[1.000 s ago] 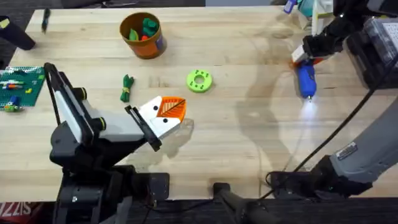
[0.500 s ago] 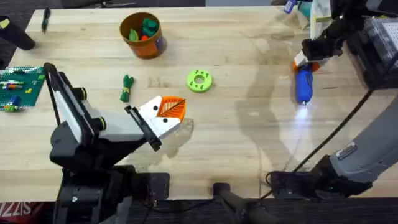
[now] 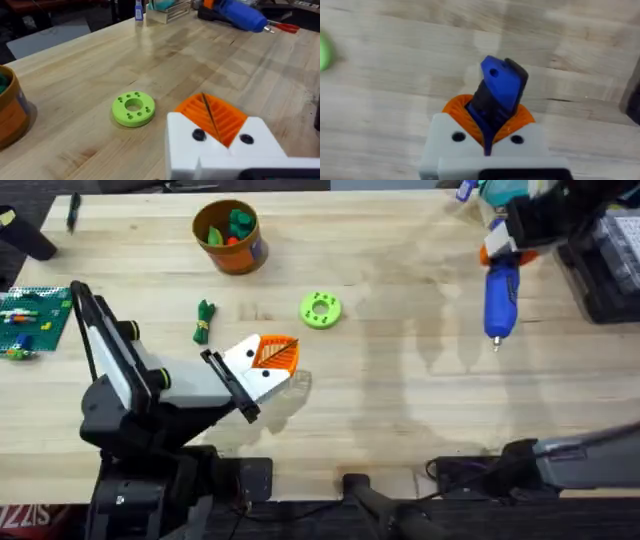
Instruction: Pick up the gripper from the table and insert it into the empty holder that is missing its gripper. Then pick up a screw, insert it into the mounting hole, and use the screwdriver to tighten it. Finally, clean up the table by picking up the vegetable and placing it into the bucket.
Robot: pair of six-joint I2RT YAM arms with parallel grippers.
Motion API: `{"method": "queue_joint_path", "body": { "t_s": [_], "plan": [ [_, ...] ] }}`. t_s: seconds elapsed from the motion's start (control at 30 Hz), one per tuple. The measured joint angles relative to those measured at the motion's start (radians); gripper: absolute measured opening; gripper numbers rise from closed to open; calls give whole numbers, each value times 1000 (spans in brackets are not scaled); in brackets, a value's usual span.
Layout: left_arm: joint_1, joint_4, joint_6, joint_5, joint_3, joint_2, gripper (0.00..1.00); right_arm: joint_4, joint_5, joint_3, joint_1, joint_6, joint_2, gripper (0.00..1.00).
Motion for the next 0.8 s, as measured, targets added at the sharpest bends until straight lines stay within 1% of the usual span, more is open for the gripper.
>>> {"method": "queue_joint_path", "body": {
  "t_s": [0.03, 0.07, 0.13, 0.2, 0.33, 0.43, 0.53, 0.67, 0.7, 0.8],
  "plan": [
    [0, 0, 0, 0, 0, 0, 7, -6, -1, 0, 29, 13, -29, 21],
    [0, 0, 0, 0, 0, 0, 7, -22, -4, -1, 130, 59, -106, 21],
    [0, 0, 0, 0, 0, 0, 7, -21, -3, -11, 195, 87, -154, 21],
    [0, 0, 0, 0, 0, 0, 7, -17, 5, -48, 269, 121, -217, 21],
    [0, 0, 0, 0, 0, 0, 7, -24, 64, -167, 422, 195, -372, 21],
    [0, 0, 0, 0, 0, 0, 7, 1, 115, -251, 507, 234, -497, 21],
    [0, 0, 0, 0, 0, 0, 7, 73, 144, -321, 554, 256, -623, 21],
    [0, 0, 0, 0, 0, 0, 7, 182, 167, -431, 563, 279, -801, 20],
    [0, 0, 0, 0, 0, 0, 7, 303, 177, -537, 563, 287, -920, 20],
    [0, 0, 0, 0, 0, 0, 7, 489, 177, -654, 563, 282, -1006, 18]
  ]
}}
